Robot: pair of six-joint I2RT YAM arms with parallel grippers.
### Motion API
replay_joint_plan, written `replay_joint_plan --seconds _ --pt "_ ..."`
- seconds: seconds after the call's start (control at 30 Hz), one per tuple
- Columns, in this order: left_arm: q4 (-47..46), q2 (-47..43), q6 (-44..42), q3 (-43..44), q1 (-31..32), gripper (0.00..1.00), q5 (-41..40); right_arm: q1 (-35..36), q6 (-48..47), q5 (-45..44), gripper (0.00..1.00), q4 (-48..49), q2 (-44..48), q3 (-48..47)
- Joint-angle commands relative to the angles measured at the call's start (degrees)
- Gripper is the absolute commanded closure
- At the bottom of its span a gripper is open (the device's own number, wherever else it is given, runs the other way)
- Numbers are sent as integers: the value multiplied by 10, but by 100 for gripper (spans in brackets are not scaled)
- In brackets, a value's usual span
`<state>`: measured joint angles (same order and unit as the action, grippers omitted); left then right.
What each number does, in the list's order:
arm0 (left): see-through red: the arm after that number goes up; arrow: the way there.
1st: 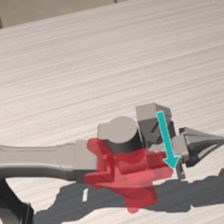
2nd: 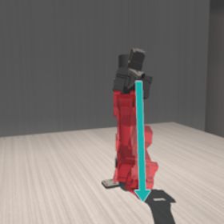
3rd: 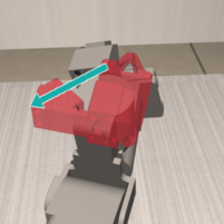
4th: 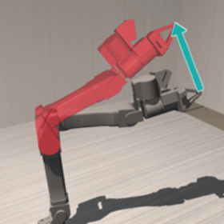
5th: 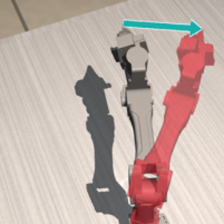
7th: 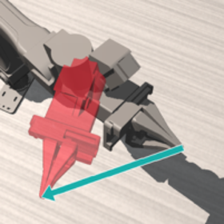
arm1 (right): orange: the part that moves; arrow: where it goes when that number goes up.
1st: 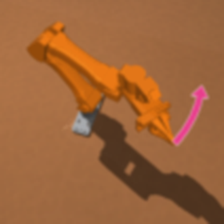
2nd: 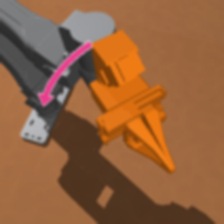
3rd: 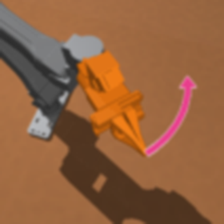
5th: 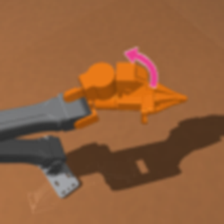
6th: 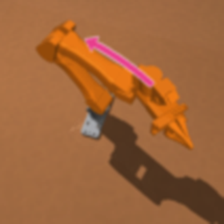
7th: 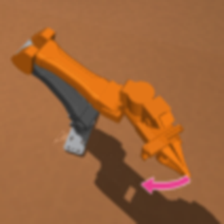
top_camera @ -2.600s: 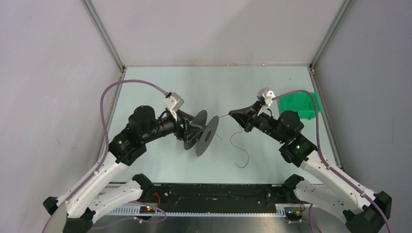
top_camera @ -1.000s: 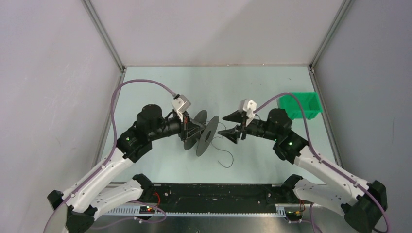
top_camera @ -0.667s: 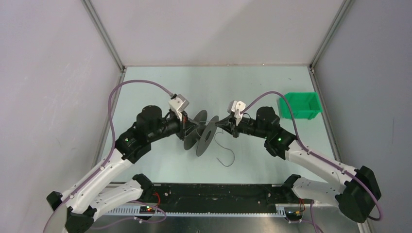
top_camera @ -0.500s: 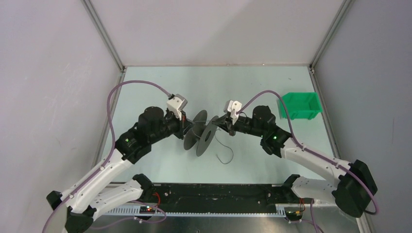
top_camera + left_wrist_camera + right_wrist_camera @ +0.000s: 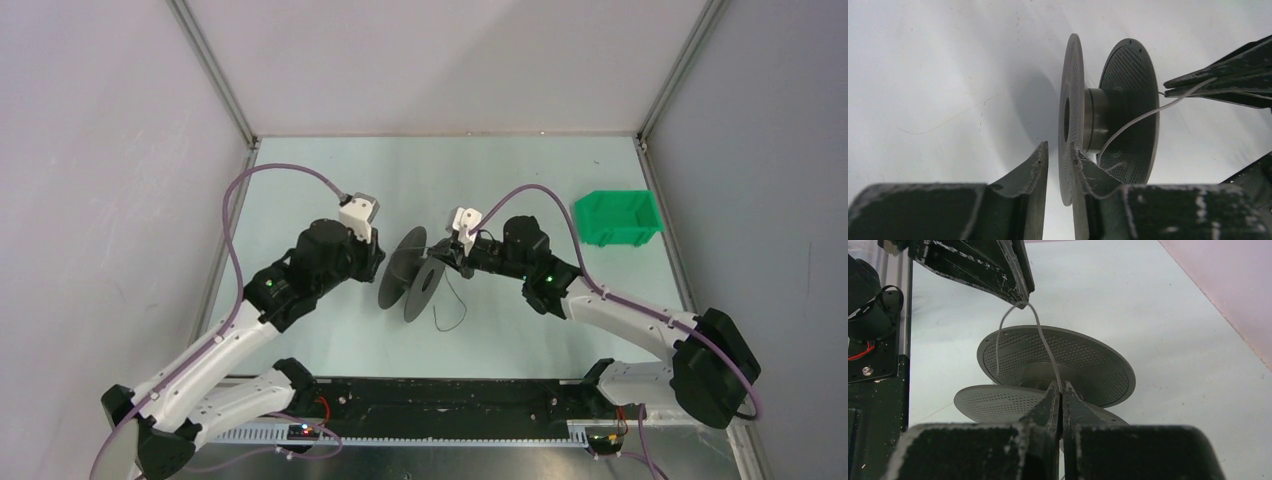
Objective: Wrap the cables
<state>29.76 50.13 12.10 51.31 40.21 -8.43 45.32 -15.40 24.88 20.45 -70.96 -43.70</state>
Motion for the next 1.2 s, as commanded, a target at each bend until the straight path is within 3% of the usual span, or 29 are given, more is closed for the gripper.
replay_joint_plan --seconds 0.0,0.23,0.4,0.67,0.83,1.17 --pt "1 16 4 -7 -3 72 -16 6 13 -3 100 27 -10 -24" --pt "2 12 13 -7 -4 59 -6 7 23 -5 100 26 -15 -12" --pt "17 -31 56 -10 -4 52 -100 7 35 -17 100 37 -17 -5" --pt "-23 -88 80 -54 -3 36 -43 7 66 -32 100 80 -28 17" --pt "-86 -97 107 -98 0 31 -6 7 74 -39 100 91 -31 21" --pt "-152 -61 106 -124 23 28 -44 7 76 -37 100 87 -31 25"
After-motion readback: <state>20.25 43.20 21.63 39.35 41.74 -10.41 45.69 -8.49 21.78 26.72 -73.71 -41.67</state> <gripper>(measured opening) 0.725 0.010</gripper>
